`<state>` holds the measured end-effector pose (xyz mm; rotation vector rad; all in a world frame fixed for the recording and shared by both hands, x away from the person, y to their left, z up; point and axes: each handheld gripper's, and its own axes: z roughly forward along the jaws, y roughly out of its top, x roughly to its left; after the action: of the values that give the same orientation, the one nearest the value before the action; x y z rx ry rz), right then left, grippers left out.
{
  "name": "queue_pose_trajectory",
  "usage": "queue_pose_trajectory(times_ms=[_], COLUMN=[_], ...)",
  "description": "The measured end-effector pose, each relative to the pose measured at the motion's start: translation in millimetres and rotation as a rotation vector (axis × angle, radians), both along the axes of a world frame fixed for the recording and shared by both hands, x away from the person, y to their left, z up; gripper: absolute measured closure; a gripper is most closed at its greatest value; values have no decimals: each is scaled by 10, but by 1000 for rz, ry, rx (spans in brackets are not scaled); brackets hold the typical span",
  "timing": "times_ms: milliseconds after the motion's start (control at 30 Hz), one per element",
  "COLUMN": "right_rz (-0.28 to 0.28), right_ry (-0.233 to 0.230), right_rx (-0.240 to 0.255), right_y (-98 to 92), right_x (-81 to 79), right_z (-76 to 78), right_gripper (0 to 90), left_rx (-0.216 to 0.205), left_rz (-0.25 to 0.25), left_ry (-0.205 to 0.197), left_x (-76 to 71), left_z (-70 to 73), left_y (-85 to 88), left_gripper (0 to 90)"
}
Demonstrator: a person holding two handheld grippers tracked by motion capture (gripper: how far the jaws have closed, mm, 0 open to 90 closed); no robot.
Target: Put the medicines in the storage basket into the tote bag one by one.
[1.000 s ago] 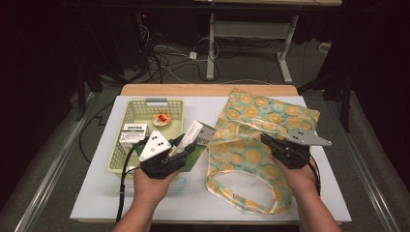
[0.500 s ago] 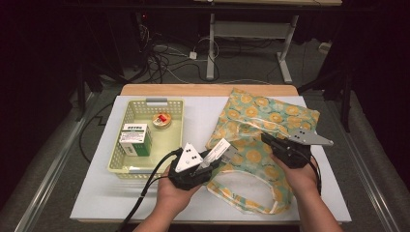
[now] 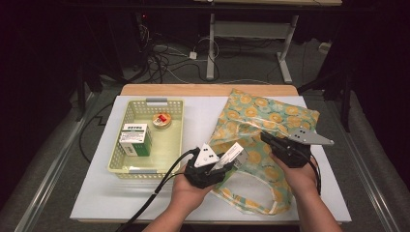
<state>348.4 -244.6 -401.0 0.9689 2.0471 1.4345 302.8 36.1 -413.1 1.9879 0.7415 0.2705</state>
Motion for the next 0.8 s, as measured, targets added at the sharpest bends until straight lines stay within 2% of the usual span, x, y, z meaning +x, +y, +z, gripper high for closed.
queue_pose_trajectory(times_ms=[133,233,367,467,600,800], right_rz=[6,11,21,29,31,31], right_ry=[0,1,3,0,-4,-4], right_rx=[8,15,23,26,29,34], right_y=[27,59,115,154,182,174], right_x=[5,7,8,11,17,31], right_z=[2,10,19,31,43,48], right_gripper=[900,900,900,900,900,900], left_rx=[36,48,83,93,98,95], left_rz=[19,40,77,89,69,42], left_ry=[-9,-10,-35,-43,-55,-53], left_x=[68,103,151,185,178,207], left_z=[-4,4,56,112,164,172], left_y=[20,52,88,109,42,-163], left_gripper=[603,603,603,603,603,602])
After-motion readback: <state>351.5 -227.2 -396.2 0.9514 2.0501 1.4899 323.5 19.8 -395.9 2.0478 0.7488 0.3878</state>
